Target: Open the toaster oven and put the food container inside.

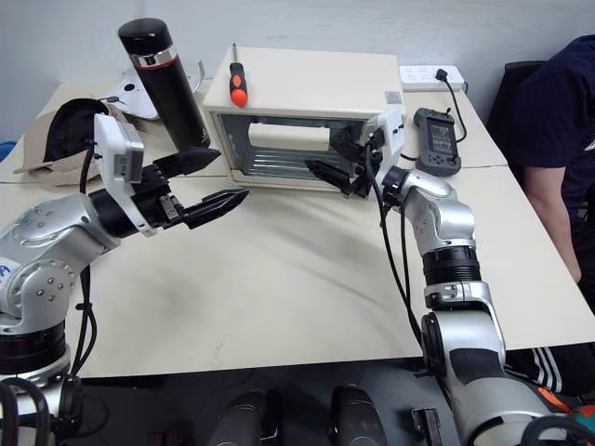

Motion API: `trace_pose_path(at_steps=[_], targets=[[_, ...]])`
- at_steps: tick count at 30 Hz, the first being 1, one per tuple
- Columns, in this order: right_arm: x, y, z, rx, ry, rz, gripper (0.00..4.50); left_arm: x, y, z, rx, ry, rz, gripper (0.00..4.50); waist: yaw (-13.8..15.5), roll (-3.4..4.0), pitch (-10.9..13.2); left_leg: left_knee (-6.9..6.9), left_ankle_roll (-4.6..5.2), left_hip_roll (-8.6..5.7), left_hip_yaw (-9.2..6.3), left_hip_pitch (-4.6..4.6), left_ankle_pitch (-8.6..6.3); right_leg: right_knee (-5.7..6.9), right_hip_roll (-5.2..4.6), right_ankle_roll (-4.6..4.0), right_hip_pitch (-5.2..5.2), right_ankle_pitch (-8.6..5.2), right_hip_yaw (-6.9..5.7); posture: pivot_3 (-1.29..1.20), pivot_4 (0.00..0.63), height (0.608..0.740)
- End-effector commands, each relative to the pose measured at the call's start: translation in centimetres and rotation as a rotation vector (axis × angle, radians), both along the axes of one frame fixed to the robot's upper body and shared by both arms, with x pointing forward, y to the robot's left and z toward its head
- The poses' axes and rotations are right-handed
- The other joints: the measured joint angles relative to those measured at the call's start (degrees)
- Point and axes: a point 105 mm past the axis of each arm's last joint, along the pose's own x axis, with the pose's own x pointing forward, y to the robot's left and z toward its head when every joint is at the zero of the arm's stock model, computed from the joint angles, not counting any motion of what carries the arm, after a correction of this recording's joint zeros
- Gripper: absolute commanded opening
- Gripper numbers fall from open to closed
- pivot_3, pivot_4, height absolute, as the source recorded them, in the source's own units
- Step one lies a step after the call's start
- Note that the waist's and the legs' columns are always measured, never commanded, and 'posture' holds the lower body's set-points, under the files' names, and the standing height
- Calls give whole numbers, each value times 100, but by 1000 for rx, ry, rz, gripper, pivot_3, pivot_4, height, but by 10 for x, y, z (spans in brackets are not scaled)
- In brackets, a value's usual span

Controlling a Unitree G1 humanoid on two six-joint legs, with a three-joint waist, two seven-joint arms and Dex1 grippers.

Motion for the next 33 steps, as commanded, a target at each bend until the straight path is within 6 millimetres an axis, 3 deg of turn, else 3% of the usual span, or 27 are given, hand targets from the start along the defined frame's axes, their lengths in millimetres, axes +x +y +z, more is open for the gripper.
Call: trace_pose_path(at_steps=[1,8,9,11,15,18,24,30,33], targets=[[-18,13,20,12,-79,95,4471,1,3,10,-9,-55,10,4500,-10,0,0,-2,-2,3,5,0,1,2,4,0,-3,0,6,0,150,740],[-47,24,-5,-49,-60,228,4471,26,14,25,-19,-101,108,4500,8,0,0,0,-2,3,8,1,1,4,4,0,-4,0,8,0,150,740],[-51,24,-10,-54,-57,239,4490,31,15,30,-25,-116,117,4313,7,0,0,0,-2,2,9,0,1,5,4,0,-5,0,8,0,150,740],[-56,25,-16,-60,-48,252,4500,38,14,37,-11,-138,114,3897,0,-1,0,1,-2,2,10,1,1,6,4,0,-6,0,8,0,150,740],[-64,25,-28,-71,-27,258,4500,52,11,36,90,-156,92,2651,6,-1,0,-5,-3,3,18,1,1,7,10,0,-14,0,7,0,150,740],[-70,24,-39,-80,-2,262,4500,68,12,16,266,-153,86,1704,4,-1,0,-6,-2,3,32,0,1,5,15,0,-20,0,0,0,150,740],[-74,19,-48,-89,18,237,4500,88,8,5,390,-154,44,17,5,-4,2,-1,-2,5,37,-3,1,7,17,1,-25,0,-18,0,150,740],[-80,11,-48,-101,8,191,4500,95,-5,-16,494,-121,-31,17,10,-4,2,2,-2,8,38,-1,1,12,18,0,-25,0,-17,0,150,740],[-85,-5,-50,-134,4,128,4500,93,-8,-29,539,-109,-64,17,20,-4,2,4,1,5,37,-3,1,13,15,1,-25,0,-20,0,150,740]])
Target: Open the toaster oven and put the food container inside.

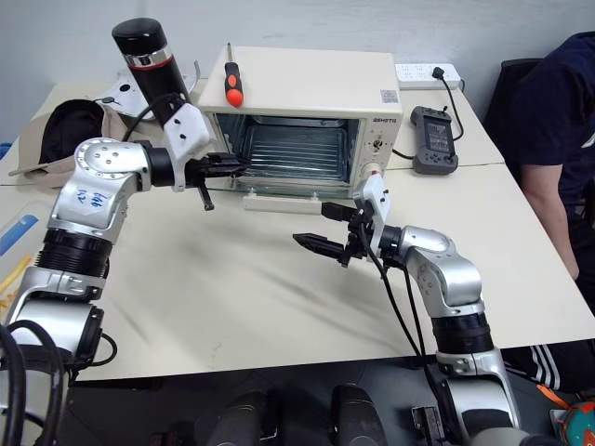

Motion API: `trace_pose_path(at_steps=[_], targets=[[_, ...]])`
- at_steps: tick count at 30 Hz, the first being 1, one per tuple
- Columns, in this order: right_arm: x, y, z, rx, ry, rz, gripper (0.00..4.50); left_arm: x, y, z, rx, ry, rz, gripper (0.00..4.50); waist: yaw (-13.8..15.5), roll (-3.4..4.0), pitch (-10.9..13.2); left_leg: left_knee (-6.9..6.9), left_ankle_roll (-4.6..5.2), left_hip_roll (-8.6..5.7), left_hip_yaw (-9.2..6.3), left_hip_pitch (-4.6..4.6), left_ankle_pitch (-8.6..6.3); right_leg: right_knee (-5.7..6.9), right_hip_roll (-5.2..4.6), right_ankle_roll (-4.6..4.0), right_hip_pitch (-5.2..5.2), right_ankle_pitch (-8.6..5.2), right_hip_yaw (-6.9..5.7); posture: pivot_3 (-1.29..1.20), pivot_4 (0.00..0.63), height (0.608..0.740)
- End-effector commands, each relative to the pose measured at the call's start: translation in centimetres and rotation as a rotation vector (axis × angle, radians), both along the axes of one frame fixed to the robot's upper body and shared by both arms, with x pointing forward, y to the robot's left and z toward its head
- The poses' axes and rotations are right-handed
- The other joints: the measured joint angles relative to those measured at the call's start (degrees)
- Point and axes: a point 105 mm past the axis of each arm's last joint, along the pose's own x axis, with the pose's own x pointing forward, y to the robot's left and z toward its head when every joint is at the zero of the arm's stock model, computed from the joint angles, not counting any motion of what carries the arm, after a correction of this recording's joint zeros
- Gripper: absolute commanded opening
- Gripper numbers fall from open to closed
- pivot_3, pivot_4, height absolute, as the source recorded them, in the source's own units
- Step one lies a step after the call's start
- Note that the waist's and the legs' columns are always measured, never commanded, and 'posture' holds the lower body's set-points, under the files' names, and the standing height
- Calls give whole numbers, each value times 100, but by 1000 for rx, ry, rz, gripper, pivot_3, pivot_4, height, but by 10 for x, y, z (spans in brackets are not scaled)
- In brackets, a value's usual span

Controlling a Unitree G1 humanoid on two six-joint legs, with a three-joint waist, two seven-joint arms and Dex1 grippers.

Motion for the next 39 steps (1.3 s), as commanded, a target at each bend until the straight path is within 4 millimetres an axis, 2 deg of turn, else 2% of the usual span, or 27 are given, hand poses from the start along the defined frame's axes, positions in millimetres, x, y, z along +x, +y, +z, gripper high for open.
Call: trace_pose_path(at_steps=[1,6,9,11,16,20,23,26,27,31,33,35,36,37,39], targets=[[-11,-18,14,-17,-71,-50,4500,-4,-1,-7,67,-16,-34,17,4,0,0,2,2,0,0,-1,-1,0,-1,0,0,0,0,0,150,740],[-40,-53,11,-101,-52,-84,4500,-13,6,-33,142,32,-47,17,31,0,0,3,5,-2,-1,0,-3,0,-7,0,1,0,0,0,150,740],[-58,-63,17,-120,-46,-58,4500,-21,13,-49,175,66,-39,17,12,-1,0,5,8,-1,-2,2,-3,2,-7,0,2,0,1,0,150,740],[-63,-68,24,-132,-61,-57,4500,-25,18,-61,183,92,-18,17,-2,-3,2,6,8,2,-4,4,-3,-1,-7,0,3,0,1,0,150,740],[-56,-62,46,-105,-106,-21,4500,-38,24,-75,152,124,44,17,-4,-3,2,7,11,0,-9,11,-3,-6,-15,0,8,0,29,0,150,740],[-51,-43,54,-107,-129,85,4500,-55,39,-63,43,131,145,17,-27,-4,2,4,11,0,-12,11,-3,-3,-17,-1,8,0,46,0,150,740],[-47,-27,57,-92,-112,194,4500,-83,65,-51,-84,161,270,581,-65,-8,5,-2,11,4,-12,9,-3,6,-14,-1,6,-1,52,0,150,740],[-41,-17,57,-91,-102,265,4500,-113,89,-50,-131,184,402,1460,-13,-12,7,-1,11,4,-17,6,-3,0,-15,-2,6,-1,50,0,150,740],[-40,-15,57,-91,-98,280,4500,-120,95,-50,-142,189,436,1594,-16,-12,7,3,13,2,-17,6,-4,-2,-18,-2,9,-1,49,0,150,740],[-29,0,60,-93,-95,388,4500,-177,134,-54,-249,222,686,2741,-37,-18,9,4,19,-1,-18,10,-11,-14,-26,-1,16,0,53,0,150,740],[-24,9,63,-91,-106,439,4500,-214,164,-61,-331,231,878,3393,-31,-21,8,2,13,2,-25,10,-13,-37,-25,-2,16,-1,47,0,150,740],[-20,16,64,-95,-122,469,4500,-246,182,-63,-406,226,1017,3971,-32,-21,8,1,7,2,-26,12,-16,-37,-26,-4,17,-2,47,0,150,740],[-18,18,64,-100,-134,474,4500,-255,188,-62,-432,218,1064,4324,-15,-25,7,3,6,2,-27,13,-18,-37,-26,-4,18,-2,46,0,150,740],[-16,21,63,-104,-141,478,4500,-264,195,-59,-480,203,1120,4493,2,-26,7,2,4,2,-31,12,-22,-40,-26,-5,19,-3,41,0,150,740],[-16,25,63,-105,-150,501,4500,-275,208,-53,-578,175,1210,4493,30,-27,5,6,-10,-1,-50,11,-31,-38,-31,-8,25,-4,27,0,150,740]])
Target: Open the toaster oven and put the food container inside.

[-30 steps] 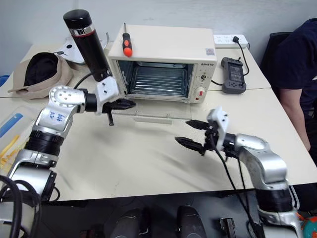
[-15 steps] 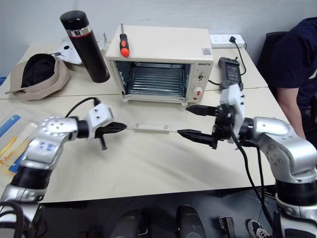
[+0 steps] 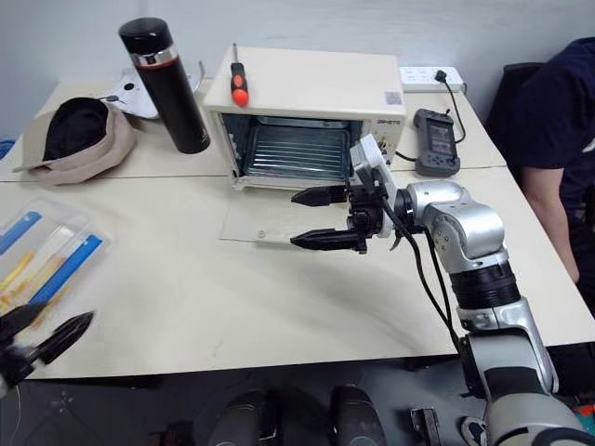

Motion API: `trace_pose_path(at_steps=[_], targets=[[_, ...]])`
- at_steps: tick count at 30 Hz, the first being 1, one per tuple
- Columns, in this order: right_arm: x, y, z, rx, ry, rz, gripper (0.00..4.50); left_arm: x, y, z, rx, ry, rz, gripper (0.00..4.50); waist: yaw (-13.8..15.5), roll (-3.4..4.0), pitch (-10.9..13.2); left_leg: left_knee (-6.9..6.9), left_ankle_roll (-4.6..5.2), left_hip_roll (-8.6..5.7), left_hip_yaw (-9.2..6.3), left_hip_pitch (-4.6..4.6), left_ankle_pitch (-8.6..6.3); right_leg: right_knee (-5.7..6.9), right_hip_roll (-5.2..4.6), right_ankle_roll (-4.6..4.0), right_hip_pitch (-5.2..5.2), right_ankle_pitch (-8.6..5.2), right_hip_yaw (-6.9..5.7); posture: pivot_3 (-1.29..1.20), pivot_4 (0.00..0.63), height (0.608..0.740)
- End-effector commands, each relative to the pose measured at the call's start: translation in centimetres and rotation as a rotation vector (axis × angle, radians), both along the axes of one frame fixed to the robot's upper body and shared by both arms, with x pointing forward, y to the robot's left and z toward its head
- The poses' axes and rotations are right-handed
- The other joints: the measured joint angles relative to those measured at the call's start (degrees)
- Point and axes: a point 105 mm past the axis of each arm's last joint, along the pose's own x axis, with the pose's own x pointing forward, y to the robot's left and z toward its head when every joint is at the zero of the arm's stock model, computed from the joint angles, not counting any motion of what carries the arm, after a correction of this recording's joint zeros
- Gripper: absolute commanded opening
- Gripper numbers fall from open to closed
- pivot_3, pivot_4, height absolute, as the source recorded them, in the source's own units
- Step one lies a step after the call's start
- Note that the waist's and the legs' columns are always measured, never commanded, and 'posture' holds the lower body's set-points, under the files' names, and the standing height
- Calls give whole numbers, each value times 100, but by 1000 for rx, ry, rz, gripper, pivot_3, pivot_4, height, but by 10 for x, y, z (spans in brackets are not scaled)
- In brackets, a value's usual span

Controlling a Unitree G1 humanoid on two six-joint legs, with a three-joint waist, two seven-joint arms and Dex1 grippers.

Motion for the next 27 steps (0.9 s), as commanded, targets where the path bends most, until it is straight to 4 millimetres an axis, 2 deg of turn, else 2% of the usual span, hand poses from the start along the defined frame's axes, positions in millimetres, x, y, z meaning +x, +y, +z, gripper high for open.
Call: trace_pose_path(at_steps=[1,7,11,13,18,25,27], targets=[[-3,5,8,14,-52,59,4500,-16,18,19,-57,-87,170,4493,34,0,-1,0,-11,-2,-7,0,-6,0,-2,-1,3,0,-4,0,150,740],[-7,7,15,37,-62,88,4500,-24,75,13,-274,-88,546,4493,-5,-5,-4,-7,-10,-6,-14,0,4,10,-4,-4,3,1,-11,0,150,740],[-10,3,17,50,-63,74,4500,-12,108,16,-391,-154,723,4493,-38,-7,-5,-14,-12,-4,-13,0,5,10,-2,-6,-3,0,-13,0,150,740],[-11,1,17,57,-58,57,4500,-4,115,16,-415,-144,763,4493,-45,-15,-10,-16,-19,-4,-12,0,3,12,-2,-6,-3,0,-13,0,150,740],[-16,-5,14,73,-47,16,4500,32,120,9,-461,-38,760,4493,-39,-26,-16,-18,-40,-4,-9,0,-12,36,-2,-6,-6,0,-13,0,150,740],[-26,-10,14,89,-47,-14,4500,55,119,-8,-526,64,775,4493,-52,-29,-17,-21,-47,-2,0,0,-16,39,-2,-6,-16,0,-14,0,150,740],[-30,-13,14,84,-54,-21,4500,59,116,-14,-540,91,771,4084,-49,-30,-17,-22,-48,0,8,-1,-16,40,-2,-6,-21,0,-15,0,150,740]])
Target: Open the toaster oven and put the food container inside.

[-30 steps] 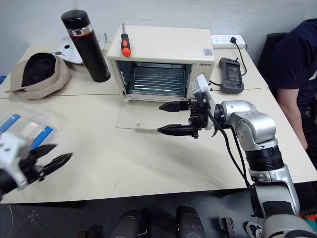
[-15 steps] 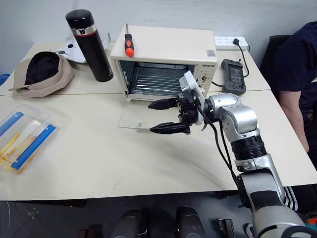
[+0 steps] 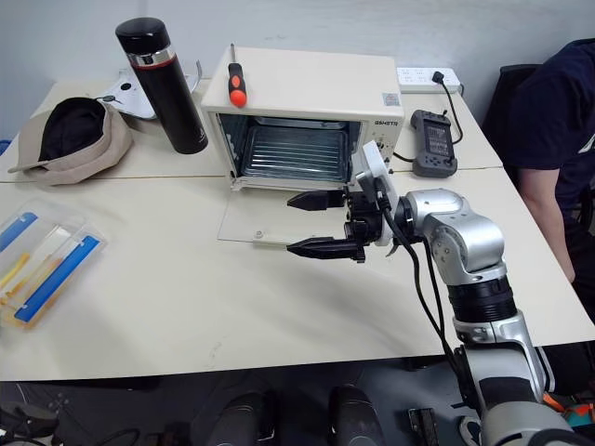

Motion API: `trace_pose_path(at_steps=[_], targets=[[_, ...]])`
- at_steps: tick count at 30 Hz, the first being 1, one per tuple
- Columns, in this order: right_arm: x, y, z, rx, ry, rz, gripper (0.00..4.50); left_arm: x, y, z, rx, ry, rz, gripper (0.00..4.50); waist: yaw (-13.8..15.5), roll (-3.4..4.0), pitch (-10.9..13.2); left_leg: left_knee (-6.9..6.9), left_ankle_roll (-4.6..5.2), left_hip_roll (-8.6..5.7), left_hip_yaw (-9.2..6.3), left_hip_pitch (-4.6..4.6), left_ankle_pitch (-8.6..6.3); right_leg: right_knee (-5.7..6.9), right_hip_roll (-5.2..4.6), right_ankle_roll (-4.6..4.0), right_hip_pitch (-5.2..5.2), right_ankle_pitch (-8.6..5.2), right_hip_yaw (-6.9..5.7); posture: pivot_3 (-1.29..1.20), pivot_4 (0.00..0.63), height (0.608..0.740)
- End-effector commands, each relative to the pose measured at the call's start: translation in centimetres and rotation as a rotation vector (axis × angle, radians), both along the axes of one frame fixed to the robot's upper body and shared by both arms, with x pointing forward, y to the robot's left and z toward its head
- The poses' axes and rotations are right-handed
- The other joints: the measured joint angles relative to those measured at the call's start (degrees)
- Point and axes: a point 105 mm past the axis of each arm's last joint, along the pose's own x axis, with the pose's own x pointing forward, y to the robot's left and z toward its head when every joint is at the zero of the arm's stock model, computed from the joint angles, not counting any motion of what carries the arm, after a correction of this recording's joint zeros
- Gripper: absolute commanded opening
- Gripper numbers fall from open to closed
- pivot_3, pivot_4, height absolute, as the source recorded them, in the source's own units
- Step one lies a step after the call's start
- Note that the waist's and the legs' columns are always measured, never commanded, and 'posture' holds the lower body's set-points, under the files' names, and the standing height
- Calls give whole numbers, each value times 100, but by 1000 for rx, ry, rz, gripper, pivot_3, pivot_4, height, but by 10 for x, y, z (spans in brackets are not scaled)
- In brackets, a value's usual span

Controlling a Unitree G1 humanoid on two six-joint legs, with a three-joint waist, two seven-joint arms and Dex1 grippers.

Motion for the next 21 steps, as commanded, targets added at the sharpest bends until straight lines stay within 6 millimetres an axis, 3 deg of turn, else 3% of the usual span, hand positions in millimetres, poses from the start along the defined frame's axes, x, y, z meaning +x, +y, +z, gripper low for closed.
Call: trace_pose_path(at_steps=[1,8,13,18,21], targets=[[-12,-7,13,22,-56,2,4500,-2,3,-2,3,25,27,3878,7,0,0,0,0,0,1,0,0,0,0,0,-1,0,0,0,150,740],[-18,-16,19,23,-83,-37,4500,0,9,-1,-25,34,70,1770,20,-9,0,4,0,0,6,0,-1,-13,-2,0,-4,0,1,0,150,740],[-9,-20,18,31,-52,-98,4500,6,5,-2,-23,50,36,266,20,-10,0,3,-1,0,9,1,-1,-12,-3,0,-6,0,2,0,150,740],[-14,-31,17,10,-31,-106,4500,11,5,11,29,53,-34,138,17,-12,-1,0,-1,0,11,-1,-1,-9,-3,0,-9,0,3,0,150,740],[-6,-51,15,-28,-54,-205,4500,34,-20,45,127,-80,-284,138,21,-16,2,1,-1,0,11,-3,-2,-17,-4,0,-11,0,3,0,150,740]])
